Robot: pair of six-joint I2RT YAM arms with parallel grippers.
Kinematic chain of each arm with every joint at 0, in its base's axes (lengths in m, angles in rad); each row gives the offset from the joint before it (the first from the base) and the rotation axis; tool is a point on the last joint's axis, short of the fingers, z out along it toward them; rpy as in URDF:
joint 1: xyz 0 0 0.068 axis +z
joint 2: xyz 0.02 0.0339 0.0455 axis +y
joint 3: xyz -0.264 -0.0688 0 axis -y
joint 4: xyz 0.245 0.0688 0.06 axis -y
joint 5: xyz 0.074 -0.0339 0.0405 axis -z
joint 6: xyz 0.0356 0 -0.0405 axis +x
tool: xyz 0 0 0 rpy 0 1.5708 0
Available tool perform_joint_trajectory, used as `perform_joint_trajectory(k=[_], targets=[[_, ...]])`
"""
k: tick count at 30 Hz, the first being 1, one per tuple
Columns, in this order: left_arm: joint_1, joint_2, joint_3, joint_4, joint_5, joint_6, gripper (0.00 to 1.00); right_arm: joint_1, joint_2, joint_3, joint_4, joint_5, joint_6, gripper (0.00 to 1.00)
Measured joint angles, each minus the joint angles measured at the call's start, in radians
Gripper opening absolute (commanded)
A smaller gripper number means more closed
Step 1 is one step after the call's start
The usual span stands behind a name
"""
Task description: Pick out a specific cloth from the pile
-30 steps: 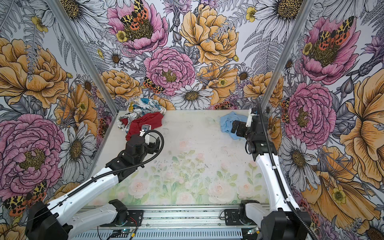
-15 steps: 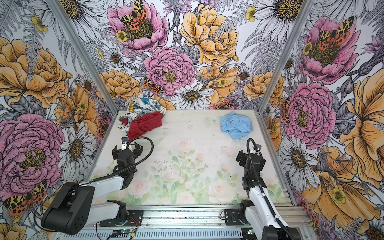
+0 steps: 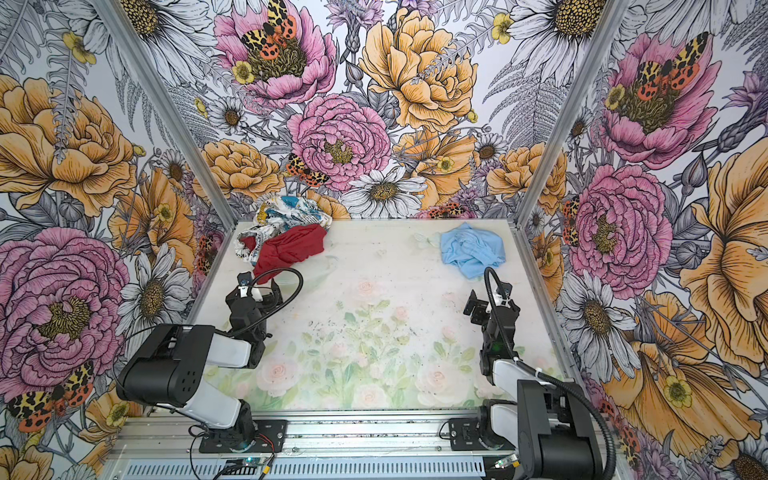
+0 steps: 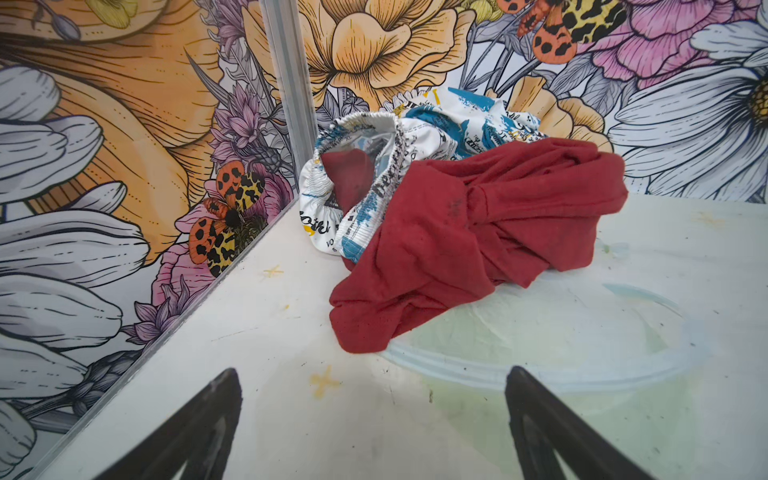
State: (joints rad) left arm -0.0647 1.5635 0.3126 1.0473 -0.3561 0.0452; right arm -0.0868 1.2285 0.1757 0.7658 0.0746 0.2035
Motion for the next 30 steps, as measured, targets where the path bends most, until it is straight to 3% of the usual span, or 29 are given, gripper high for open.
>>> perform_joint_trajectory(k=[11,21,30], targets=[[0.022,-0.002,0.041,-0.067,0.059,-0.021,0.99,0.0,0.315,0.02,0.365,-0.069,-0.053,0.99],[0.022,-0.002,0.041,-0.076,0.063,-0.021,0.99,0.03,0.323,0.212,0.181,-0.083,-0.096,0.99],[0.022,-0.002,0.041,-0.079,0.063,-0.021,0.99,0.072,0.322,0.132,0.205,-0.043,-0.131,0.99]])
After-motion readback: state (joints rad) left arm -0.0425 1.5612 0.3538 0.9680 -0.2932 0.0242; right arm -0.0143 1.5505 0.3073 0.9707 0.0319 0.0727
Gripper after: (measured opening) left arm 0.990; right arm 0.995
